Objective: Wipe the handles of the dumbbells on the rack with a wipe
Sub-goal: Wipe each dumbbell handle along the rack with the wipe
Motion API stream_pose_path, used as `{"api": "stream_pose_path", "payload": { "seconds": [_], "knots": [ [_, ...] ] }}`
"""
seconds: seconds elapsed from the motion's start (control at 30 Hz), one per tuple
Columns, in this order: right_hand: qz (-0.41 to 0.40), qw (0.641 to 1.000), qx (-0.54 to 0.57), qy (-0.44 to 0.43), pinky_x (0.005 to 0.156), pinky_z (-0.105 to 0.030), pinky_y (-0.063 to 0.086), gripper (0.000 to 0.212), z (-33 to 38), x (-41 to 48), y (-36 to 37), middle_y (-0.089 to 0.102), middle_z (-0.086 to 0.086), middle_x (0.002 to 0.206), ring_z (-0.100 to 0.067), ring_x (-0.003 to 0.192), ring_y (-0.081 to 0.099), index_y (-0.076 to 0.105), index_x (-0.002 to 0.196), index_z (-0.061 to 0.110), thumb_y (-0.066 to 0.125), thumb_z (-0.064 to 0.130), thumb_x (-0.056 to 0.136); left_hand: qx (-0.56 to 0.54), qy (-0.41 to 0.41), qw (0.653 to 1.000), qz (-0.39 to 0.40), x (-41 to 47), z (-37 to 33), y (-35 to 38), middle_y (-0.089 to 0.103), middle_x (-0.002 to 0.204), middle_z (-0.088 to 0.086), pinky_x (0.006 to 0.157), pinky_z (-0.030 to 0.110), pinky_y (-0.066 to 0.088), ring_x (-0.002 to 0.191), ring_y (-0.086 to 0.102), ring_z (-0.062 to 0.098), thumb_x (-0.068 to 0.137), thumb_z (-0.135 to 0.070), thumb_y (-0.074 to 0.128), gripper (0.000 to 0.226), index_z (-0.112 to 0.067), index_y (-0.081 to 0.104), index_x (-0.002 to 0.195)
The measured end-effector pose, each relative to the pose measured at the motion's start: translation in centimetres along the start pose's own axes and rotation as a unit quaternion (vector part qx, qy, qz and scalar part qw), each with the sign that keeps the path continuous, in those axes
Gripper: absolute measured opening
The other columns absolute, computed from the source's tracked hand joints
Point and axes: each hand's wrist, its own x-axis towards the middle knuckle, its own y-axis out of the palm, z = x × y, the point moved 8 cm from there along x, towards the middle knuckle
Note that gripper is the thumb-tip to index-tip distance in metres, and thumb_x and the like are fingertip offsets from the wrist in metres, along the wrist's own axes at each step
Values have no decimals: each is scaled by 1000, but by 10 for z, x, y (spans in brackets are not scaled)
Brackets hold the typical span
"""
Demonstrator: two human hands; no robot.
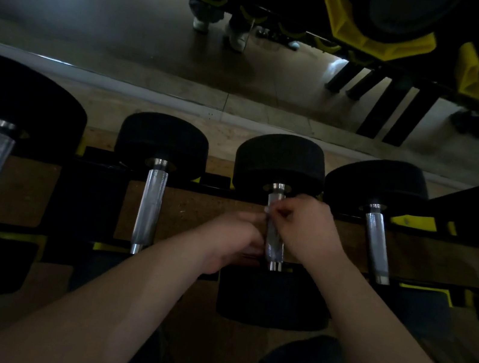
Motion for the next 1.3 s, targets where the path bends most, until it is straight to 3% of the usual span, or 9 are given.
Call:
{"api": "stream_pose_path", "payload": {
  "seconds": [0.1,0.27,0.43,0.5,0.63,0.77,1.0,1.2,1.3],
  "knots": [
    [-11,998,-39,-52,74,-37,56,13,6,-5,-1,63,2,94,-19,83,64,79,96,29,68,26,90,-2,1,1000,0,-4,-2,1,74,112,7,81,32,57,103,71,20,96,5,48,45,-35,61,112],
    [-78,990,-117,-31,65,-29,44,25,15,15,-19,65,-1,100,-24,87,64,75,111,28,53,32,101,-19,-9,999,-26,-3,-2,-1,72,111,7,73,32,58,104,70,22,97,4,45,50,-26,55,136],
    [81,977,-179,-81,72,-35,55,23,18,-6,13,62,0,103,-21,90,65,73,103,26,51,33,99,-73,23,993,-93,-5,-9,-18,67,116,3,76,31,59,104,64,15,99,1,47,43,-20,58,134],
    [58,990,-119,-51,75,-36,56,21,13,-6,9,65,1,101,-18,89,65,74,101,25,54,31,98,-72,40,992,-94,-5,-11,-18,69,113,2,75,28,57,102,64,14,100,0,50,35,-22,63,124],
    [-11,993,98,61,70,-5,45,16,0,-10,-3,71,13,92,5,79,62,77,101,27,63,24,97,8,135,987,-87,-5,-23,-10,71,97,-10,69,19,58,81,69,-2,99,-11,59,24,-26,70,115],
    [-9,986,132,99,62,-11,47,24,-5,-14,-4,70,11,89,2,74,63,77,108,25,57,17,96,158,212,949,-169,10,-41,-14,75,95,-13,88,37,59,88,70,5,94,-30,67,14,-32,77,104],
    [-67,958,211,183,71,-17,48,25,-30,-17,-10,67,10,93,-3,83,62,72,110,24,54,15,96,63,176,941,-283,31,-47,-28,76,86,-5,80,36,61,80,72,13,91,-25,72,8,-27,79,90],
    [-32,852,401,334,67,-25,42,24,-62,-25,17,70,3,101,-13,95,61,75,93,24,56,10,90,198,151,945,-211,16,-16,-15,74,70,-4,67,28,55,66,68,11,94,-32,68,21,-26,76,75],
    [31,865,376,332,67,-29,45,18,-57,-21,27,72,-2,96,-16,86,62,75,93,21,58,14,91,73,154,957,-236,28,-26,-21,73,69,0,65,28,55,62,66,12,92,-15,70,15,-22,77,80]
  ]
}}
